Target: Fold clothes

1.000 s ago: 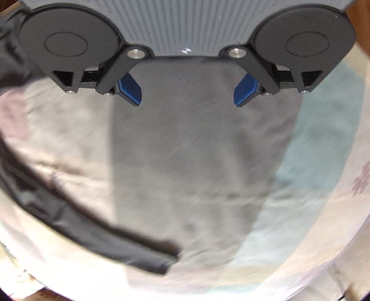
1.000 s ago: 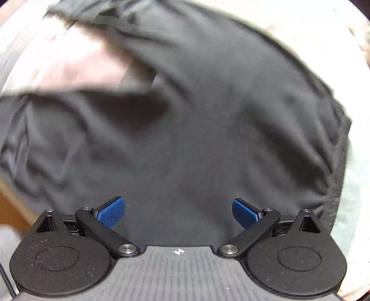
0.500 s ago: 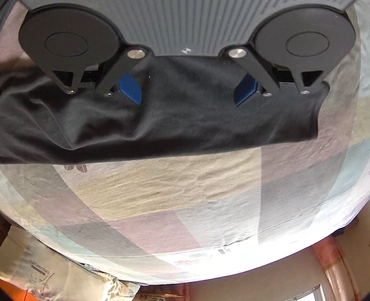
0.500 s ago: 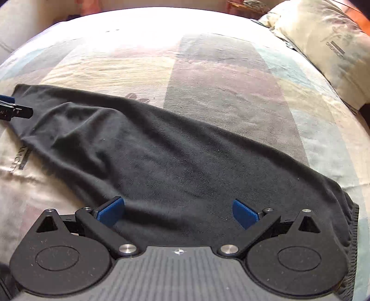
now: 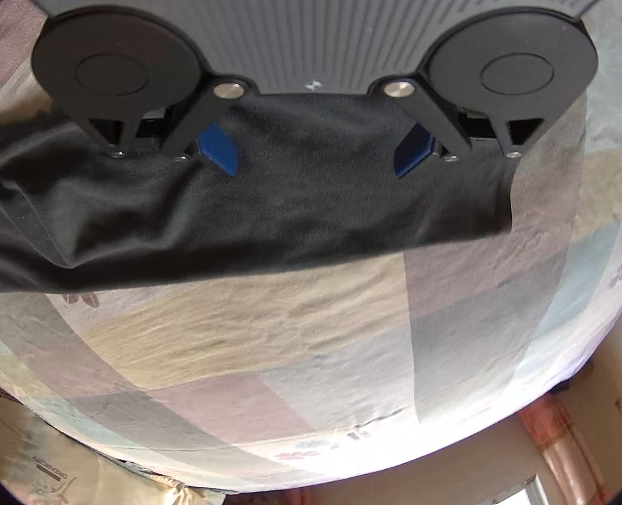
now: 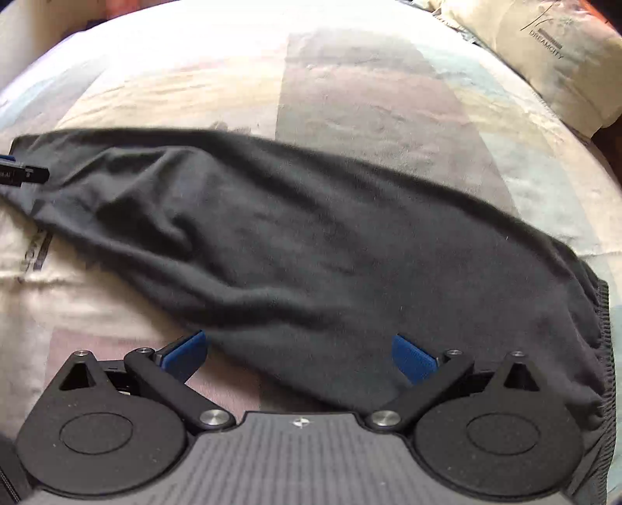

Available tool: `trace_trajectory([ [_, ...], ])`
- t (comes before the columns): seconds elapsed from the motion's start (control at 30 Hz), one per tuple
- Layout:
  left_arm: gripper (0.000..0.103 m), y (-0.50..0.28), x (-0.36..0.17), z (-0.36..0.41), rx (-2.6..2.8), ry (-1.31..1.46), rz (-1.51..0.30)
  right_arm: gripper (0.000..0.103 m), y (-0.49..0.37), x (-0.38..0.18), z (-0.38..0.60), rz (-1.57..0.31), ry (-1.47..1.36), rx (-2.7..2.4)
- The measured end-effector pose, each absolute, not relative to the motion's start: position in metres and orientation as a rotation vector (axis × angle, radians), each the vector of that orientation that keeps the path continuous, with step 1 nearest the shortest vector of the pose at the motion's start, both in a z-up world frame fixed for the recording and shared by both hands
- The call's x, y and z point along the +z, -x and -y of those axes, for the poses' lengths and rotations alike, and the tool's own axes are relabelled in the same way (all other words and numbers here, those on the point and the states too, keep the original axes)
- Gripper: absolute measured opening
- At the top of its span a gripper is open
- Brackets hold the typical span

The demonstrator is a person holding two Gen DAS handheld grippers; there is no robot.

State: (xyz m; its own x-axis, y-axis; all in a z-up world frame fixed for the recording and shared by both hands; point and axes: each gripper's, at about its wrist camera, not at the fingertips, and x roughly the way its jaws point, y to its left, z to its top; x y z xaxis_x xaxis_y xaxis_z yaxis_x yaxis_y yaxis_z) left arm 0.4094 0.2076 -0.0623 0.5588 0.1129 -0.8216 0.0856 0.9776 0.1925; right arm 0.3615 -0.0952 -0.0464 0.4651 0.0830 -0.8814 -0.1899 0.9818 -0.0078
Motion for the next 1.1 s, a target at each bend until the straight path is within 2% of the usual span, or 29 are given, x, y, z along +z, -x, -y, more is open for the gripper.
trace_trajectory([
  [0.3,0.092,-0.411,-0.075,-0.24,0.057,-0.182,-1.038,0.103,-0.379,-0.063,0.007,-1.165,-0.079,0.377],
  [0.47,0.088,-0.408,-0.059,-0.242,0.057,-0.207,-1.024,0.103,-0.385,-0.043,-0.009,-1.121,-0.101,0.521],
  [0.73,0.087,-0.421,-0.062,-0.203,-0.053,-0.226,-0.989,0.103,-0.376,-0.044,0.043,-1.15,-0.049,0.369],
  [1.1,0.088,-0.366,-0.052,-0.14,-0.258,-0.182,-0.996,0.103,-0.328,-0.04,0.091,-1.149,0.171,0.361],
])
